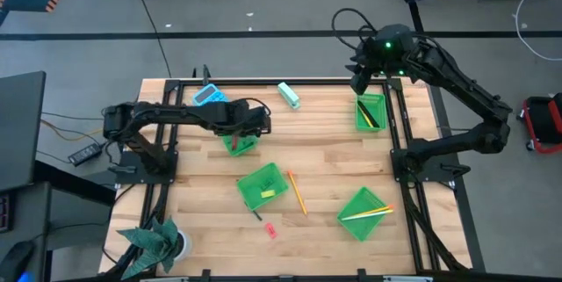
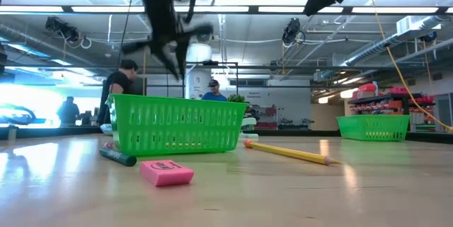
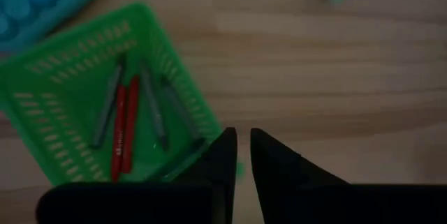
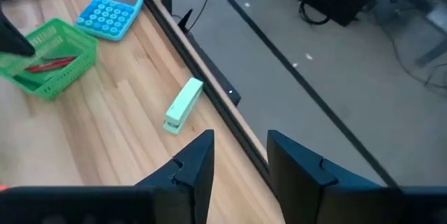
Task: Sort crayons/erasers/pens/pencils in bins
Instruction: Put the pink eraser into the bottom left green bin
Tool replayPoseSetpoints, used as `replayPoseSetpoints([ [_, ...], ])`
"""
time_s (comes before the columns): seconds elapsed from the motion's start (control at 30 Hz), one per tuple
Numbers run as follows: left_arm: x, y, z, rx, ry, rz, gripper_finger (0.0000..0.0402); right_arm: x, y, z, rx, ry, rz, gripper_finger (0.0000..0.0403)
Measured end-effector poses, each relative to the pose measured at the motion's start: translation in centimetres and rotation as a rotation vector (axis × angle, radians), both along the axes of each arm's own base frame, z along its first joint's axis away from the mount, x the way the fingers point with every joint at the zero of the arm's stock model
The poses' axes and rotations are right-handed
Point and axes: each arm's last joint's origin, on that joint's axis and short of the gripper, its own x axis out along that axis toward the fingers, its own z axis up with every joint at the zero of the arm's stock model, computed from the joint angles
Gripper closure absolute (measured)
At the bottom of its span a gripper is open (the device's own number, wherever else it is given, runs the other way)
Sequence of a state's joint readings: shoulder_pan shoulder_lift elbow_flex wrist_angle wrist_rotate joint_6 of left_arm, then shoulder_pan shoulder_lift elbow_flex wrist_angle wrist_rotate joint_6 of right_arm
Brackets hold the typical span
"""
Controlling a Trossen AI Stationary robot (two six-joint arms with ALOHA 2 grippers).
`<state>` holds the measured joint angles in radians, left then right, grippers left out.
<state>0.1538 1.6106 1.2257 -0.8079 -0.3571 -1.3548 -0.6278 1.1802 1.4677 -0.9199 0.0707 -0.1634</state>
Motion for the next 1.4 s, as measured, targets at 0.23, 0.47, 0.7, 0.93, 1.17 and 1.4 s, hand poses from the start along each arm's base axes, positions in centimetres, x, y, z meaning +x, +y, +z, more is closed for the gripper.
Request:
replayPoseSetpoints([
  [0.23, 0.8, -2.2, 6.0, 0.056, -0.037, -0.048, 0.0363, 0.8, -0.3, -0.8, 0.077, 0.007, 0.030, 0.0265],
  [0.47, 0.5, -4.3, 8.7, 0.091, -0.033, -0.071, 0.0385, 1.1, -0.2, -0.9, 0.157, -0.036, 0.078, 0.0265],
  [0.7, -0.1, -7.0, 8.6, 0.100, -0.116, 0.159, 0.0385, 0.5, 0.4, -1.6, 0.278, 0.007, 0.044, 0.0265],
  [0.93, -1.4, -10.6, 8.1, 0.002, -0.095, 0.223, 0.0370, 0.2, 0.6, -1.9, 0.357, 0.017, 0.021, 0.0265],
  [1.17, -1.5, -13.5, 6.3, -0.100, 0.000, 0.280, 0.0339, 0.2, 0.7, -2.0, 0.363, 0.018, 0.033, 0.0265],
  [1.4, -0.4, -15.0, 4.9, -0.149, 0.066, 0.136, 0.0292, 0.1, 0.8, -2.1, 0.380, 0.032, 0.025, 0.0265],
])
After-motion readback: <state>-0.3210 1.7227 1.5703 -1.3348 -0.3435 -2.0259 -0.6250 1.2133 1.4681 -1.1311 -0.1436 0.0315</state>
